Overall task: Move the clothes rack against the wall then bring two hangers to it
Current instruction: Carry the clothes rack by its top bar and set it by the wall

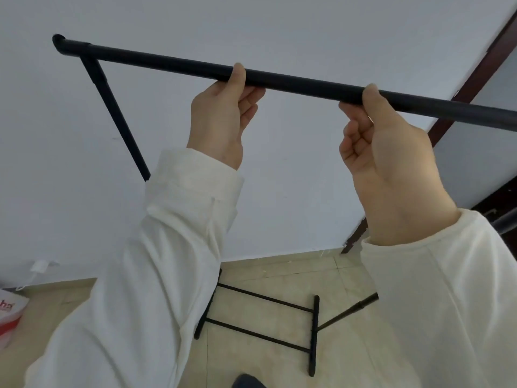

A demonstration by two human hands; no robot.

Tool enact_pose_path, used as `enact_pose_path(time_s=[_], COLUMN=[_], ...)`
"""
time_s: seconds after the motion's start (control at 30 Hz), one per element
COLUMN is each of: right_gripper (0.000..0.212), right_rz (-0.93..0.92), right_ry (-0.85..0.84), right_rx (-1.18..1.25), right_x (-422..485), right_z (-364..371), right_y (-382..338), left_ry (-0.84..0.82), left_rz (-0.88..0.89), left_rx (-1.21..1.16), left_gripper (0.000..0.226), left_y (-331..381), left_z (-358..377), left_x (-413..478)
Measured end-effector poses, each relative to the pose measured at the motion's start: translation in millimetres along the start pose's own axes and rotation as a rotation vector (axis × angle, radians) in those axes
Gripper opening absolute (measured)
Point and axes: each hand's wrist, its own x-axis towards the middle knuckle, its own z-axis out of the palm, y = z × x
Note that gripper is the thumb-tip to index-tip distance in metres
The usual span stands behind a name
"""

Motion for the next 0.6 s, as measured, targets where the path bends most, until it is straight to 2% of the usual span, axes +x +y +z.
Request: enact_pose_path(time_s=[0.6], right_gripper=[0.010], right_rz=[-0.071], right_ry=[0.196], right_rx=[0.028], right_x=[17.9], right_z=[4.7], right_y=[-0.4], left_ry=[-0.161], left_rz=[-0.094], left_rx=[-0.014], left_gripper=[0.019], left_y=[-12.5], left_z=[15.1], left_x=[34.4])
